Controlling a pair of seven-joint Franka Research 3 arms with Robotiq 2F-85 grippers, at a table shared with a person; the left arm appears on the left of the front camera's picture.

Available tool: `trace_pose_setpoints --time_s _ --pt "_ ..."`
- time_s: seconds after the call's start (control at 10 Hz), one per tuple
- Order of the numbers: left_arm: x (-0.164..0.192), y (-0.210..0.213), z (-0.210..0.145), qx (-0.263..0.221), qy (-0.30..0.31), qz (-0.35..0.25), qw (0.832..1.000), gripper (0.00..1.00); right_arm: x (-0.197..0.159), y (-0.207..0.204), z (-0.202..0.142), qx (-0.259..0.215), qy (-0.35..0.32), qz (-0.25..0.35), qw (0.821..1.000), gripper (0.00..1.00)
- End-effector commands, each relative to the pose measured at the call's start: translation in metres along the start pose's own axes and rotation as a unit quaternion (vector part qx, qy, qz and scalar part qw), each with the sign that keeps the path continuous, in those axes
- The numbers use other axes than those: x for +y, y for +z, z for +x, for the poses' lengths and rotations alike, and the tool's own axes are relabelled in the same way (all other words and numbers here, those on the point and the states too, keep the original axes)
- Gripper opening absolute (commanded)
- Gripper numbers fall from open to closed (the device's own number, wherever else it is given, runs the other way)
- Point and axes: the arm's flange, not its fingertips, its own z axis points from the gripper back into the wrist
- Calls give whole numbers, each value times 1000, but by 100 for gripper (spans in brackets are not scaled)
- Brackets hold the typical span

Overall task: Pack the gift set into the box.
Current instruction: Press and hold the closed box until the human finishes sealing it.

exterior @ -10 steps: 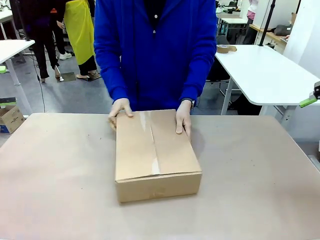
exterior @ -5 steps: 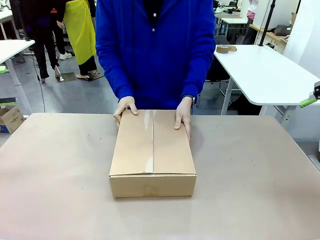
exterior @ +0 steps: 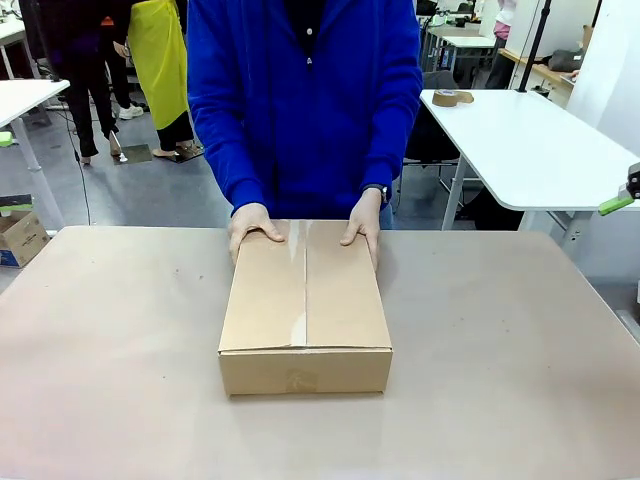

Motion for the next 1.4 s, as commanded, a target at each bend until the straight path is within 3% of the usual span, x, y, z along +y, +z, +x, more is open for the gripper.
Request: trace_pose_setpoints --time_s 0.0,0.1,0.2,0.3,0.4,0.5,0.6,0.7,0.8,0.9,1.0,1.1,1.2,1.3 --pt "0 0 0 0 0 0 1000 100 33 -18 5 18 85 -38 995 100" --pt "-15 -54 -3 116 -128 -13 985 100 78 -45 2 12 231 -25 973 100" --pt "-25 -107 -11 233 -240 -77 939 100 123 -86 -7 60 396 22 916 100" --pt "-27 -146 -18 252 -317 -95 909 100 155 -123 -17 87 482 76 868 100" --pt "-23 -184 -33 249 -398 -150 870 100 180 -159 -38 120 552 157 810 100" --pt "-11 -215 -50 219 -465 -139 847 100 193 -189 -66 171 587 250 751 100" --pt "1 -227 -57 196 -515 -129 824 100 191 -202 -90 250 602 303 695 100" --pt "-2 -202 -38 126 -534 -116 828 100 170 -186 -95 353 617 229 665 100" --pt "-26 -232 -70 253 -367 -61 893 100 207 -196 -104 89 463 56 880 100" --pt "-26 -232 -70 253 -367 -61 893 100 207 -196 -104 89 463 56 880 100" --pt "-26 -232 -70 253 -367 -61 893 100 201 -206 -113 131 512 97 843 100" --pt "-14 -232 -63 225 -415 -66 879 100 218 -228 -116 194 588 158 769 100" --pt "3 -246 -61 176 -510 -59 840 100 215 -253 -116 162 682 229 675 100" --pt "19 -251 -64 178 -542 -141 809 100 203 -271 -114 138 708 355 595 100"
